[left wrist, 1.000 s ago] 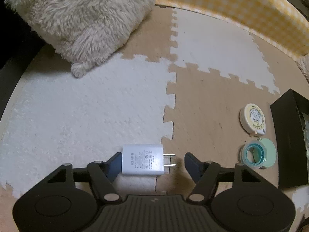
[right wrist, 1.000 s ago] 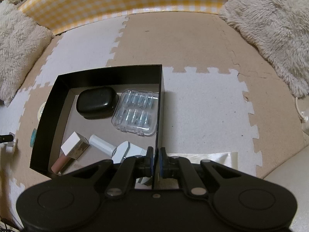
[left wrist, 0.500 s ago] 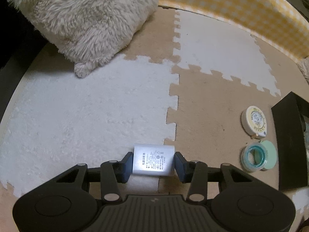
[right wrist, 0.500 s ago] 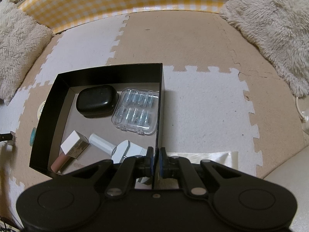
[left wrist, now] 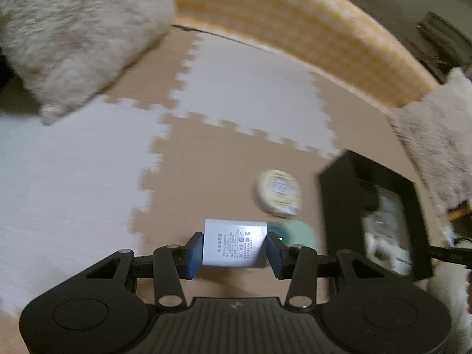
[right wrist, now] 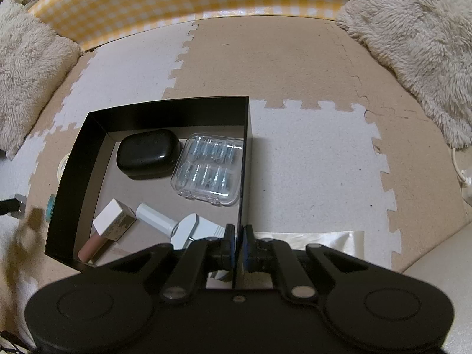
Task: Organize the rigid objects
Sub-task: 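Carry the white charger into the box and open the left tool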
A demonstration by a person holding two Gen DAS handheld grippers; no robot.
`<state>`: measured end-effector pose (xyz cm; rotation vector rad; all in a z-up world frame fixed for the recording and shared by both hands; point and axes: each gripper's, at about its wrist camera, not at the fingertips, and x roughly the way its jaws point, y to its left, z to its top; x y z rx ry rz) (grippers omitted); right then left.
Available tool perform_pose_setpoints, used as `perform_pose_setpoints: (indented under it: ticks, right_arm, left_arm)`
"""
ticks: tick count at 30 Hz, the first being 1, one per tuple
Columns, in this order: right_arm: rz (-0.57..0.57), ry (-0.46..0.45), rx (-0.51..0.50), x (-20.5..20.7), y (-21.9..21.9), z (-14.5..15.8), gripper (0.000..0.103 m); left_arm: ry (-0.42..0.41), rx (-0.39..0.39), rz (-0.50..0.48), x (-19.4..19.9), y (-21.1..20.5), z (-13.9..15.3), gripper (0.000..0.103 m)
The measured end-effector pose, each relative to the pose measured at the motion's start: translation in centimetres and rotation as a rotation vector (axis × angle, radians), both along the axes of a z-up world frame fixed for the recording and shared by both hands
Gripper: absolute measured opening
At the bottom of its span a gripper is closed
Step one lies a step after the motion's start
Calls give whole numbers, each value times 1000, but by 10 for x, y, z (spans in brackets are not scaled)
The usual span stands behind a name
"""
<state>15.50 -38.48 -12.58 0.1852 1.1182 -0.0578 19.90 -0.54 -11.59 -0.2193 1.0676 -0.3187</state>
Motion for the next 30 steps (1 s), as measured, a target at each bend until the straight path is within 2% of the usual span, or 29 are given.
perform_pose_setpoints:
  ticks: [4, 9, 14, 20, 25, 30]
  right_arm:
    - [0, 0, 0, 0, 0, 0, 6]
    - [1, 0, -1, 0, 0, 0, 6]
    - [2, 1, -2, 0, 0, 0, 6]
    - [2, 1, -3, 0, -1, -1, 6]
    - [4, 5, -3, 0, -1, -1, 6]
    - [7, 5, -2, 0, -2, -1, 6]
  left_arm:
    - [-26, -58, -42, -14, -26, 11, 46]
    - [-110, -91, -121, -30, -64, 35, 46]
    - [-134, -127, -135, -38, -94, 41, 46]
    - [-92, -158, -140, -43, -132, 30, 46]
    - [-63, -132, -173, -50, -165, 20, 46]
    - [-48, -130, -160, -48, -179, 11, 46]
